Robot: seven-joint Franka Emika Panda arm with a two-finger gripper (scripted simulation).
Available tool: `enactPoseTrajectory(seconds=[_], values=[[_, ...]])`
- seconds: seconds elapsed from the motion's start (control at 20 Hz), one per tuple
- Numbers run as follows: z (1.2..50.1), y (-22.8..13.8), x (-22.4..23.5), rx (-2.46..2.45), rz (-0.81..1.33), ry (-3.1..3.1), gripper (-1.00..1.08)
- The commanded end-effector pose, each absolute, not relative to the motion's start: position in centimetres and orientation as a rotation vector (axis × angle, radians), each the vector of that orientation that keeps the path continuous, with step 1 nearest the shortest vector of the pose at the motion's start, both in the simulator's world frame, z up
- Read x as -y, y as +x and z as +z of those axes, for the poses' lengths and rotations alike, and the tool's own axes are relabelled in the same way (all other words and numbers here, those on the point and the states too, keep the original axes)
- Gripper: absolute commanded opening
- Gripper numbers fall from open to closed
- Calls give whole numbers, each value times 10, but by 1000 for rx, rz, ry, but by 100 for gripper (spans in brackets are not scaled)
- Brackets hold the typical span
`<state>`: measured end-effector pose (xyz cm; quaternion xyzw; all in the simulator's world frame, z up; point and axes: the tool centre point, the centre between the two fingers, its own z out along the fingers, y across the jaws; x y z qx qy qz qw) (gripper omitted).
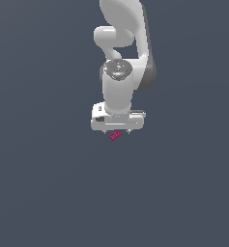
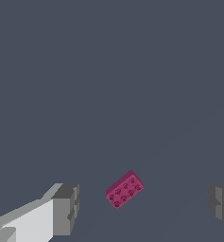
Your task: Pick up the object and move it to a goal position.
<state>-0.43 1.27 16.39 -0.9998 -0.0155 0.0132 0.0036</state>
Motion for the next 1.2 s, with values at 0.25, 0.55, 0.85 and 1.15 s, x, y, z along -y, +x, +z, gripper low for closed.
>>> enactPoseTrajectory(seconds=[0.25,0.55,0.85,1.15], values=[[166,-4,-8,51,46,-3126,100],[169,-3,-4,54,51,-3118,100],[166,-5,-4,20,50,-3119,100],[156,-10,-6,-87,48,-3118,100]])
